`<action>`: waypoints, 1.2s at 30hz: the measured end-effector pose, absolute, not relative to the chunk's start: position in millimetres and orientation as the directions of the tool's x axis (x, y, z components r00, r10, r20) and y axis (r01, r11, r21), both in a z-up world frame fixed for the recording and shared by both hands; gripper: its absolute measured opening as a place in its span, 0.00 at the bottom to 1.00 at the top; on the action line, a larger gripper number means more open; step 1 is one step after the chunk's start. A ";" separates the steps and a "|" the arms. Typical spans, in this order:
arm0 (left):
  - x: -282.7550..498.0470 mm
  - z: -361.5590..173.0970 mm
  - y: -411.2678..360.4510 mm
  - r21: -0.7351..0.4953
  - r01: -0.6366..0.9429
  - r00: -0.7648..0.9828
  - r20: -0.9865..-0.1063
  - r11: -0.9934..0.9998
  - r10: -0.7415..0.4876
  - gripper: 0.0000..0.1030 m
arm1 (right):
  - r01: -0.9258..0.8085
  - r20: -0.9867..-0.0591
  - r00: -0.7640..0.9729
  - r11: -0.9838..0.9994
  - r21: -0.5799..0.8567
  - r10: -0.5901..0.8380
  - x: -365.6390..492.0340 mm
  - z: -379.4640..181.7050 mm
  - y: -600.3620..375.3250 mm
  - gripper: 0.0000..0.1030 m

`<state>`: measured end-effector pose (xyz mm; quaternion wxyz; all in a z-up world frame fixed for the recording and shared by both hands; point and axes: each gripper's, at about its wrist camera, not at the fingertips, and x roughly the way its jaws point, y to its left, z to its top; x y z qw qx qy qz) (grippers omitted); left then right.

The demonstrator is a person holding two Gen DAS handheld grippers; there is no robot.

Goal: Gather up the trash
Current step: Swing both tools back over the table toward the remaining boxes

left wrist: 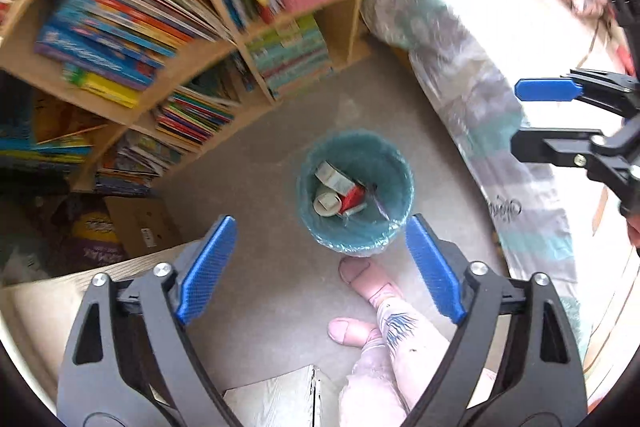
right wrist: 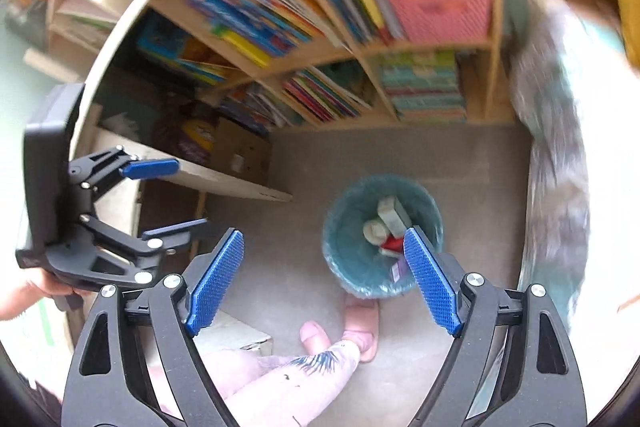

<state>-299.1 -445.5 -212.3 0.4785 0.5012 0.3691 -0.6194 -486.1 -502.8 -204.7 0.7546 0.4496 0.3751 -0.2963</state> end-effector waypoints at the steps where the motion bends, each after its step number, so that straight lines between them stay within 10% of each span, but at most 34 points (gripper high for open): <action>1: -295.0 -200.9 -443.7 0.027 0.967 -0.035 -0.971 -0.254 -0.235 0.83 | 0.770 -0.822 0.558 0.440 0.461 -0.116 -482.0 -190.8 -504.4 0.85; 14: -177.1 -57.6 -369.1 0.089 0.988 0.132 -0.910 0.126 -0.393 0.93 | 0.444 -0.723 0.690 0.787 0.429 0.005 -343.3 -55.3 -506.7 0.87; 36: 53.4 -17.6 -173.3 0.194 0.712 0.434 -0.877 0.674 -0.206 0.93 | -0.102 -0.725 0.595 0.927 0.361 0.348 -37.6 8.3 -372.8 0.87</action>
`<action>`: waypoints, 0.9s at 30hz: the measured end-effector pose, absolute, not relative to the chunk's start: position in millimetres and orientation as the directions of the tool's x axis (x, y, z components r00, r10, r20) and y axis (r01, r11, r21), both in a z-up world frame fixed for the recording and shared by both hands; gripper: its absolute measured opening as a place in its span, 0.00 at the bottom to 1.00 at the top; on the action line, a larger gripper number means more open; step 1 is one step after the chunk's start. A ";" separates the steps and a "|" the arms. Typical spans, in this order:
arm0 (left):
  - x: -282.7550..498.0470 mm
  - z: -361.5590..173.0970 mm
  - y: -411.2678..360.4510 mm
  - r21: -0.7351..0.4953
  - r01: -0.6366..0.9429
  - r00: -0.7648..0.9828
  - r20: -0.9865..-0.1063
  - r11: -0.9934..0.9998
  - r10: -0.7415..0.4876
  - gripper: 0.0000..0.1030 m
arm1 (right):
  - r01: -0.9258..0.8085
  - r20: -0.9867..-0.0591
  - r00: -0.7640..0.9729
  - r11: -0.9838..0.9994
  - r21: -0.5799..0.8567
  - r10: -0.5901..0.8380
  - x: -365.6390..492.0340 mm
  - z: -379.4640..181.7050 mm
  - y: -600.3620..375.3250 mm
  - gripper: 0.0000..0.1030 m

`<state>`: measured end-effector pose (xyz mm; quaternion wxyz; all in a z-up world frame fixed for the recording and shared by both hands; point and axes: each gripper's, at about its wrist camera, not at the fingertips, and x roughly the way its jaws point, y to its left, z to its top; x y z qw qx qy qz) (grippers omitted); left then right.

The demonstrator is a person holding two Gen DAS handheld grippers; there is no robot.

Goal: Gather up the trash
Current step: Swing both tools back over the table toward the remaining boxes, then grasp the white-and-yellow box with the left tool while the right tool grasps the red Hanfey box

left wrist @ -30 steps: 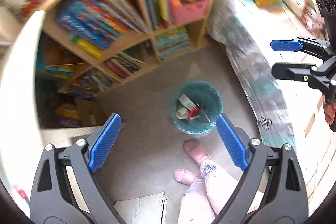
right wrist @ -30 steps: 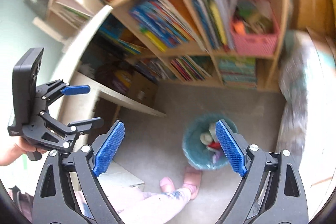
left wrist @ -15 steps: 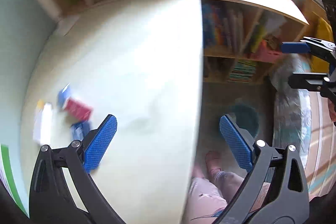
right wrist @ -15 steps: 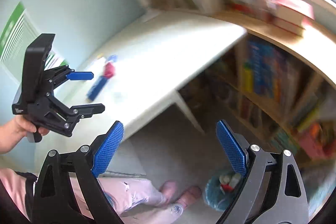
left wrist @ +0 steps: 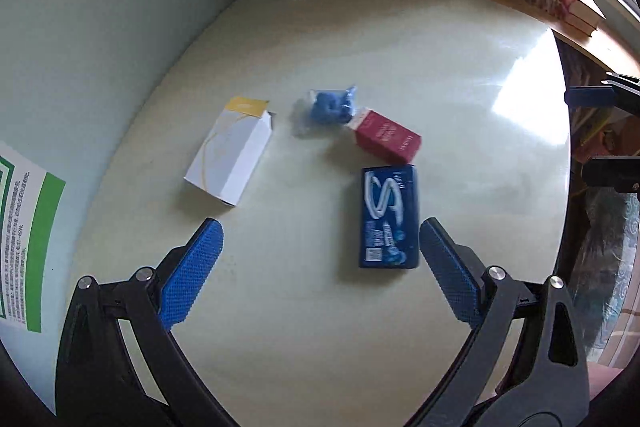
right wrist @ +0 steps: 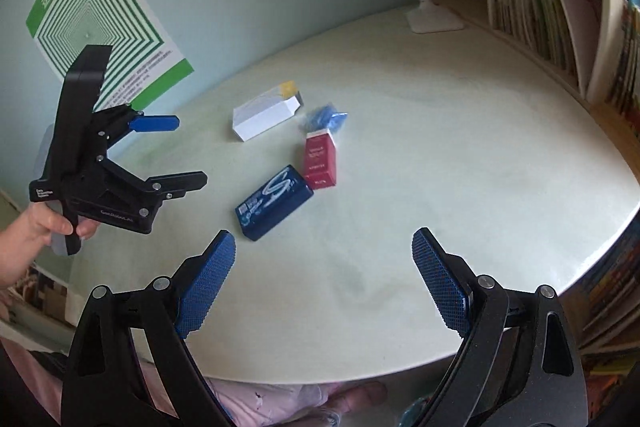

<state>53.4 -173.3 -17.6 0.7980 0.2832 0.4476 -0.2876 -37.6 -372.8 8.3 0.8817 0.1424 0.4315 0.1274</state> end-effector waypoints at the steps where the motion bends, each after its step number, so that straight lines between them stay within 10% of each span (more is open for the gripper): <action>1: 60.0 -17.1 -168.9 0.190 0.707 0.436 -0.876 0.681 -0.207 0.93 | -0.109 -0.722 0.591 0.923 0.369 0.359 -27.3 9.4 -367.8 0.87; 27: 189.9 -73.7 -149.8 0.177 0.738 0.373 -0.911 0.652 -0.175 0.93 | -0.024 -0.806 0.493 0.931 0.364 0.328 97.1 -37.8 -323.4 0.86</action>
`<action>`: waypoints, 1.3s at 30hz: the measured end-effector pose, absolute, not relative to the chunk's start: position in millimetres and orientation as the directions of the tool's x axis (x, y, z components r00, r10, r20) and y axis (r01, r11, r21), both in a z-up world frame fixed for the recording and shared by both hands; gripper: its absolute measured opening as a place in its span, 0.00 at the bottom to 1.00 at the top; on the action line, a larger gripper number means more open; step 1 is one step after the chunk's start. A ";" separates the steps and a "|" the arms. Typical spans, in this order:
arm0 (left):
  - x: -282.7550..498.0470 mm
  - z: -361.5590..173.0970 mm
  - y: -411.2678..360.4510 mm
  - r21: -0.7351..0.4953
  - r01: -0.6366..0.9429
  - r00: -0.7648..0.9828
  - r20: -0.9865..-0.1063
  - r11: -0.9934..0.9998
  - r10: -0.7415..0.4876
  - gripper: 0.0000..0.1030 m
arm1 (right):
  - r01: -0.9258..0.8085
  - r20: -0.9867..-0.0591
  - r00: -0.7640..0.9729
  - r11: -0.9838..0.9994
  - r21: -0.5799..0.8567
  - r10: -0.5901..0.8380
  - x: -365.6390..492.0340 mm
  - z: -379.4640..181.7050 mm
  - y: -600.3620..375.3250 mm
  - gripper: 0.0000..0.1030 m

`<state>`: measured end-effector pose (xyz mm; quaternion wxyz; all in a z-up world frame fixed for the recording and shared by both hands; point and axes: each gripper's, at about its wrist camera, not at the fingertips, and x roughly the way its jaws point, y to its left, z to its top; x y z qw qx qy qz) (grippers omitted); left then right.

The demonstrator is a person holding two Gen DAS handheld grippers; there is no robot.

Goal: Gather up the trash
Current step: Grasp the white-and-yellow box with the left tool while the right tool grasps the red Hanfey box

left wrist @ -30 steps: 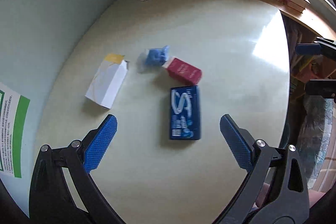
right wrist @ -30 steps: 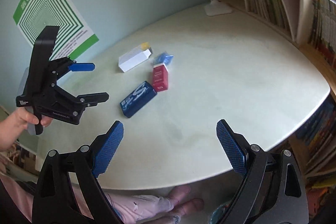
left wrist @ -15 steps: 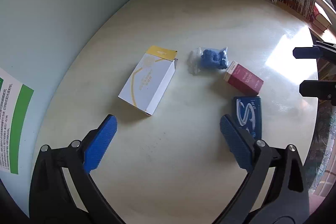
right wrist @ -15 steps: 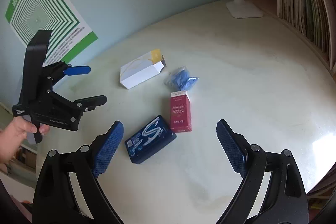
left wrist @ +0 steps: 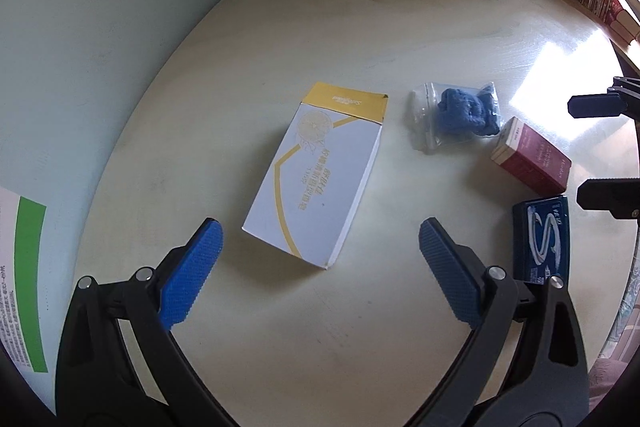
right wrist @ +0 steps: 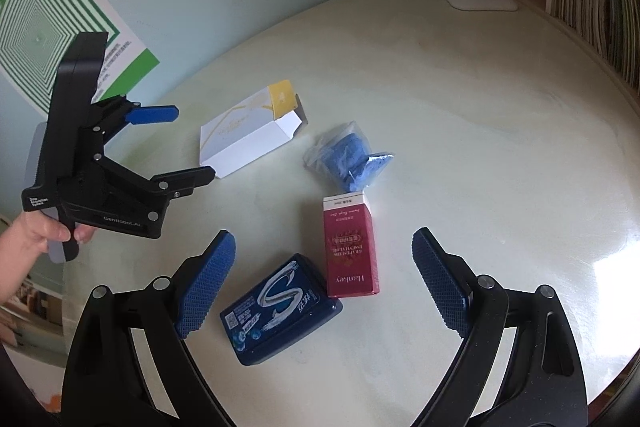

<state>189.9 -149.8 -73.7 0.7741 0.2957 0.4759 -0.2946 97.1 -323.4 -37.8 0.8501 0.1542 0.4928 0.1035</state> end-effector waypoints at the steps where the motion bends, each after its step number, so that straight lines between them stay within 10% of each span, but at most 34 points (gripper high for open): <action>1: 195.0 -76.5 -150.2 0.172 0.743 0.367 -0.913 0.647 -0.179 0.93 | -0.018 -0.809 0.489 0.931 0.364 0.326 99.1 -40.3 -322.8 0.86; 19: 239.2 -111.1 -160.7 0.112 0.798 0.288 -0.934 0.592 -0.213 0.93 | 0.060 -0.854 0.445 0.942 0.330 0.270 120.9 -72.7 -323.8 0.70; 27: 253.8 -115.5 -158.7 0.018 0.803 0.233 -0.930 0.595 -0.286 0.64 | 0.031 -0.864 0.459 0.968 0.249 0.208 119.6 -74.2 -318.7 0.32; 39: 237.8 -85.9 -162.4 0.073 0.812 0.295 -0.907 0.579 -0.300 0.60 | 0.026 -0.835 0.516 0.971 0.240 0.192 100.4 -54.3 -323.1 0.29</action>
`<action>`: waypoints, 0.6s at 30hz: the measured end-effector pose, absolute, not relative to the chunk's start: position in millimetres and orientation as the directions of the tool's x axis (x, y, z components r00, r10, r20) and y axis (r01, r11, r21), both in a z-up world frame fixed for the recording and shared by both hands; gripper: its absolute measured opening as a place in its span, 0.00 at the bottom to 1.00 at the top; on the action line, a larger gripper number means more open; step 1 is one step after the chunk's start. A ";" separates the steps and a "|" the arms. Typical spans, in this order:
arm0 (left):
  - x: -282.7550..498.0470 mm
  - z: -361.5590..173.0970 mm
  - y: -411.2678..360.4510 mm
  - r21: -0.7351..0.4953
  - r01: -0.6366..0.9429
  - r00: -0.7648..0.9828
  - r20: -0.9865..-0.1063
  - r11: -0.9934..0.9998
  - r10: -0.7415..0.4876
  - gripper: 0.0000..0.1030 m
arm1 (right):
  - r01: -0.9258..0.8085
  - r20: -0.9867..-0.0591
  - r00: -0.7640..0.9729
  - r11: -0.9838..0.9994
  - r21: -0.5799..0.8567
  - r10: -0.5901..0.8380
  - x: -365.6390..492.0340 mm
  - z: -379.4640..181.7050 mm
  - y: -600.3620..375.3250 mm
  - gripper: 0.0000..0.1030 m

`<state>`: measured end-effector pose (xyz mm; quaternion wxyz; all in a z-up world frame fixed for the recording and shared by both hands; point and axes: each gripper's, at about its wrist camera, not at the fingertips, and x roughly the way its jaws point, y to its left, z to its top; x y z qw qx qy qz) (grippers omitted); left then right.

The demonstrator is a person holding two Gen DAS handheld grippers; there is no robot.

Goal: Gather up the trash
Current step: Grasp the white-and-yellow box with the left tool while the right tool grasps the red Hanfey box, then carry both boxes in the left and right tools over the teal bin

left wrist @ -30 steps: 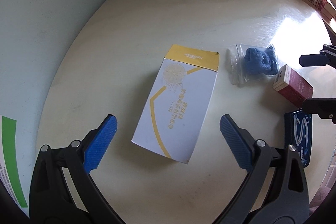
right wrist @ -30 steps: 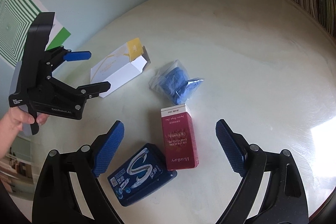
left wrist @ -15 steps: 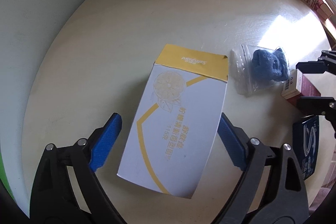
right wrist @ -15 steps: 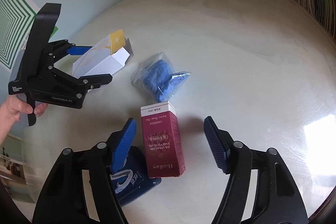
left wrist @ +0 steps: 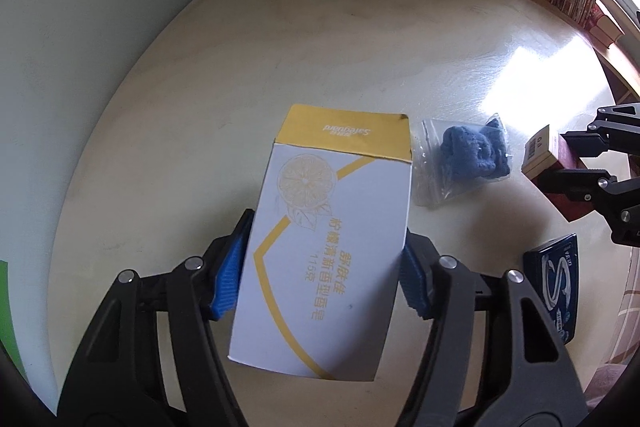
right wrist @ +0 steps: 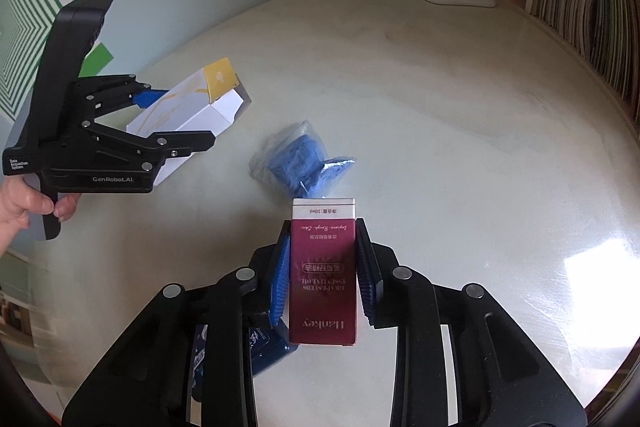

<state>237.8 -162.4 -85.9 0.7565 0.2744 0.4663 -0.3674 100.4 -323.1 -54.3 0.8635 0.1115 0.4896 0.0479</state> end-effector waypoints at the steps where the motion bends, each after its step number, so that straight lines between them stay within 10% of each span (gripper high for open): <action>1: 238.4 -79.3 -167.4 0.079 0.811 0.302 -0.905 0.579 -0.300 0.60 | 0.029 -0.831 0.524 0.971 0.236 0.186 97.2 -50.9 -324.0 0.29; 18: 158.4 -15.7 -223.7 0.170 0.844 0.378 -0.862 0.508 -0.339 0.60 | 0.144 -0.760 0.643 0.959 0.245 0.098 -12.8 -1.1 -388.1 0.29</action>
